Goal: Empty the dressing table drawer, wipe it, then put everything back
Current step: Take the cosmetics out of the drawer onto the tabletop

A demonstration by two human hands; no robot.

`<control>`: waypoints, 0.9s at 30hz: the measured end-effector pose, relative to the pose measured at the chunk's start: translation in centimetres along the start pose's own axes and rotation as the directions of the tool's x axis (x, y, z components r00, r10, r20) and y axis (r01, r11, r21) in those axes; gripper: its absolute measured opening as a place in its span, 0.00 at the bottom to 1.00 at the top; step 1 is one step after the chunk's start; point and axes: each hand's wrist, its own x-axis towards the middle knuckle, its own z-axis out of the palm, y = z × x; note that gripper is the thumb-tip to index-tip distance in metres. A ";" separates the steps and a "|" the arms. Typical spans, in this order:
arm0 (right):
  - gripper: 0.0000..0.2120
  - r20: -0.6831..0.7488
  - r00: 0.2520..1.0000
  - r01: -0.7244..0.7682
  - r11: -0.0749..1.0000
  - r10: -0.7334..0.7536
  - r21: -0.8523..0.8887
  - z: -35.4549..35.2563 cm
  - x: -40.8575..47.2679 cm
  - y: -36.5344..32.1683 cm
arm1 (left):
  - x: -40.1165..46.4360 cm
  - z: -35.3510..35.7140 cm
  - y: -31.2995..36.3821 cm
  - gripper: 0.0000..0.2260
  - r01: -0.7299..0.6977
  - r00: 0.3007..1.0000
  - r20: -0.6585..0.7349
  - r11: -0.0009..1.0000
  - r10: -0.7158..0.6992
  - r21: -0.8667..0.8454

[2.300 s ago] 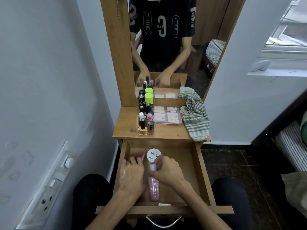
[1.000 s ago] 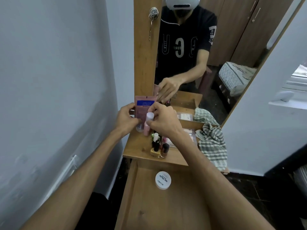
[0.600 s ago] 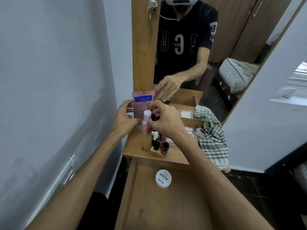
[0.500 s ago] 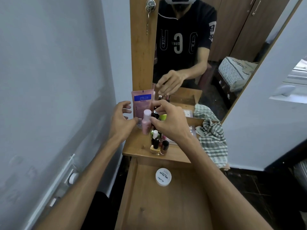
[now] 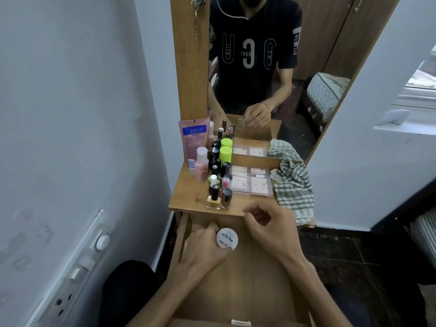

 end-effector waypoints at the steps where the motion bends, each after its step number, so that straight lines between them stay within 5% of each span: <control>1: 0.10 0.011 1.000 -0.007 1.000 0.007 0.004 0.0 -0.5 0.2 | 0.2 0.8 0.4 0.25 0.011 1.000 0.014 0.998 -0.012 0.064; 11: 0.08 0.008 0.999 -0.049 0.999 0.049 -0.024 -2.1 -1.2 2.0 | 0.9 2.1 1.8 0.25 -0.003 1.000 -0.020 0.972 0.008 0.233; 20: 0.06 -0.039 0.998 -0.053 0.999 0.053 -0.009 -2.7 -0.1 1.9 | -2.5 -7.8 -0.4 0.28 0.027 0.980 -0.201 0.992 -0.001 0.127; 27: 0.08 -0.311 0.947 -0.111 0.990 0.078 -0.091 -4.2 2.4 2.4 | 1.8 -12.8 -1.5 0.26 0.042 0.945 -0.325 0.998 -0.022 0.055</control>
